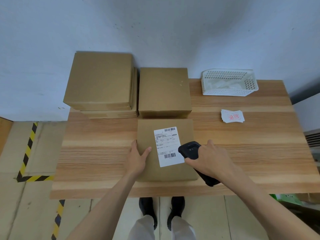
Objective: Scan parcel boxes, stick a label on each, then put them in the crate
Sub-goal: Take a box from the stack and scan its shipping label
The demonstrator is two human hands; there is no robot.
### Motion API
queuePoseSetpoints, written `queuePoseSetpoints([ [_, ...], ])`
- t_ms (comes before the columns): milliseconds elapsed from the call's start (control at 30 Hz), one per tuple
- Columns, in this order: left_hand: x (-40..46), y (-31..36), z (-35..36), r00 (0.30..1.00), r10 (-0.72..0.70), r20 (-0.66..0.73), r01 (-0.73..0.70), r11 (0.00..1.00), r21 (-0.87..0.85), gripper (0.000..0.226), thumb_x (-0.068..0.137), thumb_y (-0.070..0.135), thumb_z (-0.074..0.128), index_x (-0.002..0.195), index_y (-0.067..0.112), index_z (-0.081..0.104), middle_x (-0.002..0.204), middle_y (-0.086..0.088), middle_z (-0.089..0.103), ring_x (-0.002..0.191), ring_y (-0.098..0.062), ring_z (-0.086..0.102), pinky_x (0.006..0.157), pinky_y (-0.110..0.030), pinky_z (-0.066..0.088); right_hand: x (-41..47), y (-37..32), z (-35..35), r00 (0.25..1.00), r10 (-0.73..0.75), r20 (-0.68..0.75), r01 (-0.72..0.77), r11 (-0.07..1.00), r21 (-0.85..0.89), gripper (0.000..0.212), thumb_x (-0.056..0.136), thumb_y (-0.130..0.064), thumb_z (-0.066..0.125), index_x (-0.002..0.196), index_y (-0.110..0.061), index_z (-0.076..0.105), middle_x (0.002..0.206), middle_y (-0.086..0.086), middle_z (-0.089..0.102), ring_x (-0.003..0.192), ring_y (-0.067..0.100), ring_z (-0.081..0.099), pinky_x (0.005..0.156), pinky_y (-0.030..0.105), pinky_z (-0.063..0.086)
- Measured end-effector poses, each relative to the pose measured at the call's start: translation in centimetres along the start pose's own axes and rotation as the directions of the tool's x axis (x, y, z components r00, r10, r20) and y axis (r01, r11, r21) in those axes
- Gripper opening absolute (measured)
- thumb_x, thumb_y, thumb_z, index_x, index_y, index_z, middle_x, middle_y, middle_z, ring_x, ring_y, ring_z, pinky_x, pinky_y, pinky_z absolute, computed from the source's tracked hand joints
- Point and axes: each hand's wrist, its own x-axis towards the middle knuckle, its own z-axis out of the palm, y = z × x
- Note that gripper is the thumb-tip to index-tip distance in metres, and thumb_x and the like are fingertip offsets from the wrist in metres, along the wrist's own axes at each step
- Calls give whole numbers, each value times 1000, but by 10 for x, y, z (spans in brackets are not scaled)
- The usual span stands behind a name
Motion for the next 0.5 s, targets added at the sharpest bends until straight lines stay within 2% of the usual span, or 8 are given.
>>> queuePoseSetpoints([
  [100,-2,2,0,1000,9,-1,-9,1000,-1,74,93,57,63,152,28,30,147,-1,50,127,-25,54,96,-41,46,11,12,13,998,56,-35,-53,995,79,48,91,-61,49,84,-14,55,92,1,40,61,15,43,61,30,39],
  [200,-1,1,1,1000,15,-10,-15,1000,0,74,92,59,63,152,30,30,146,-2,51,127,-26,54,97,-43,46,38,33,40,985,149,-92,-129,974,187,53,91,-61,50,97,-8,56,97,5,45,64,16,46,58,30,37],
  [267,-2,0,1,999,29,-14,-29,1000,11,74,92,60,62,152,30,30,146,-1,51,126,-25,54,98,-43,47,60,50,64,971,200,-128,-170,961,218,58,90,-62,50,99,-6,57,95,6,48,68,17,49,55,29,38],
  [400,-2,-5,1,999,41,-31,-40,999,25,76,90,64,60,152,32,30,144,4,52,124,-21,56,98,-45,49,91,68,106,953,247,-176,-214,959,186,60,87,-66,52,92,-7,53,92,8,54,77,21,53,63,31,48],
  [500,-2,-12,2,999,44,-31,-43,999,26,77,86,71,59,149,36,31,144,8,52,122,-18,56,99,-49,50,103,67,124,951,248,-184,-220,963,157,60,88,-65,56,94,-6,52,89,8,51,78,22,54,60,30,43],
])
